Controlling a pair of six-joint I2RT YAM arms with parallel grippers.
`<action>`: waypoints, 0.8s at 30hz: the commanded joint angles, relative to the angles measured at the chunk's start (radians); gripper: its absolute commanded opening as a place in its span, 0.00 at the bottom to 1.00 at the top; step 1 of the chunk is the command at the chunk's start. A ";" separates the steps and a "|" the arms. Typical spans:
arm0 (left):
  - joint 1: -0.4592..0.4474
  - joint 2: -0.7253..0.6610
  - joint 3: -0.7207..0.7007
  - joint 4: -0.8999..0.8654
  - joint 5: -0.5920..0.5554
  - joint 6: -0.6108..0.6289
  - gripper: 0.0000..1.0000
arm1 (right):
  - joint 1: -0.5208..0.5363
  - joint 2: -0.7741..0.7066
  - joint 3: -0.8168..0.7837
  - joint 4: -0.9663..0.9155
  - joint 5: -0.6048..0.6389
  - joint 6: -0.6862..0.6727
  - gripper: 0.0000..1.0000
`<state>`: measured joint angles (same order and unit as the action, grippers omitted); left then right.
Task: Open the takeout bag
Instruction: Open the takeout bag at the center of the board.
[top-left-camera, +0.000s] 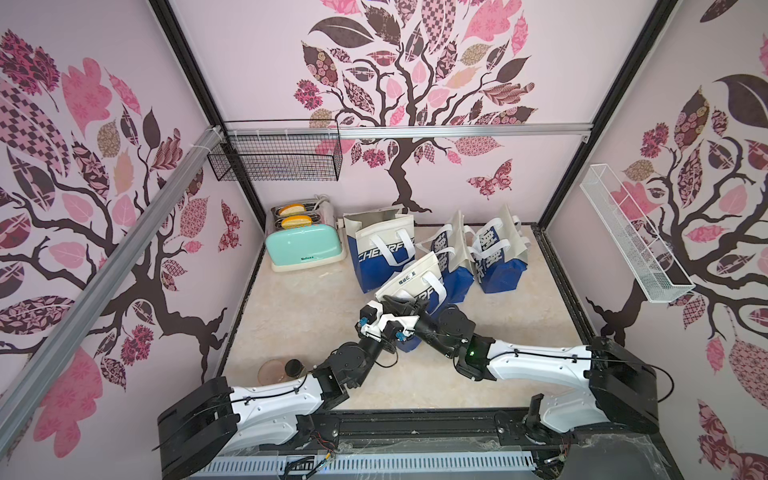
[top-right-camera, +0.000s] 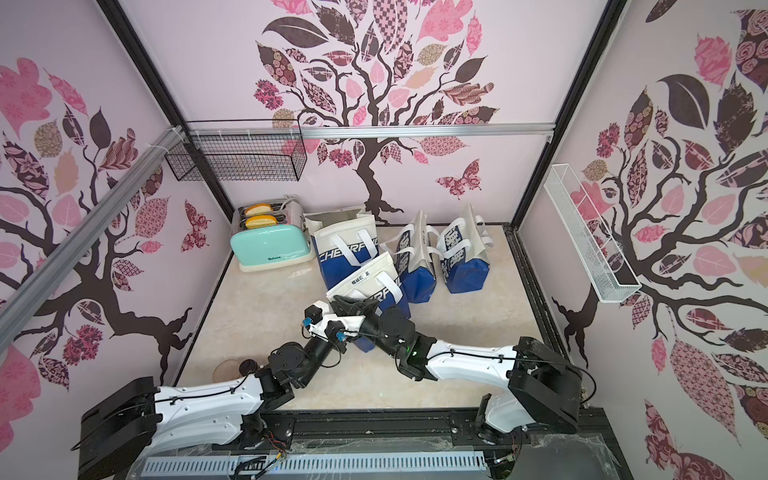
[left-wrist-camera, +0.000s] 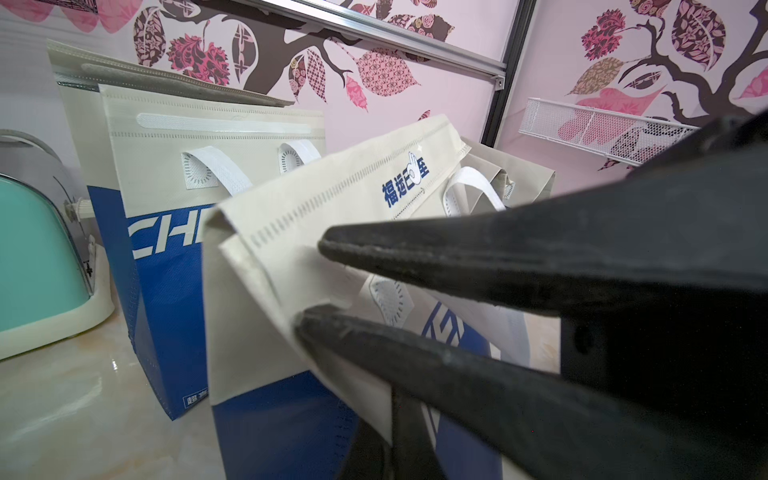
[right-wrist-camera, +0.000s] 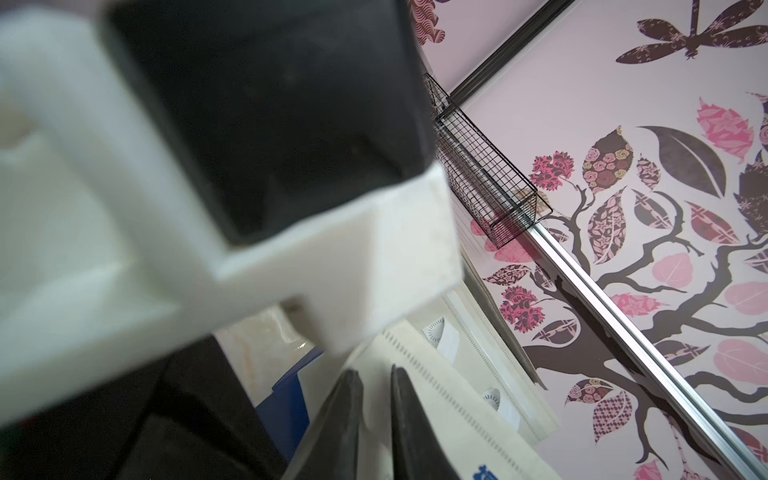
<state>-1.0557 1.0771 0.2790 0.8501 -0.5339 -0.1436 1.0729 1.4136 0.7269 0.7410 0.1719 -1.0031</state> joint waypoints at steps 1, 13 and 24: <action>-0.017 -0.033 0.008 0.024 0.016 0.024 0.00 | -0.008 0.009 0.048 0.023 0.082 -0.005 0.05; -0.017 -0.059 -0.014 -0.003 -0.023 -0.014 0.00 | -0.010 -0.010 0.069 0.045 0.180 0.003 0.00; 0.002 -0.049 -0.021 -0.041 -0.073 -0.082 0.00 | -0.046 -0.087 0.098 -0.079 0.194 0.008 0.00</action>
<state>-1.0634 1.0317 0.2653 0.8120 -0.5823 -0.1902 1.0367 1.3643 0.7853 0.7189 0.3637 -1.0069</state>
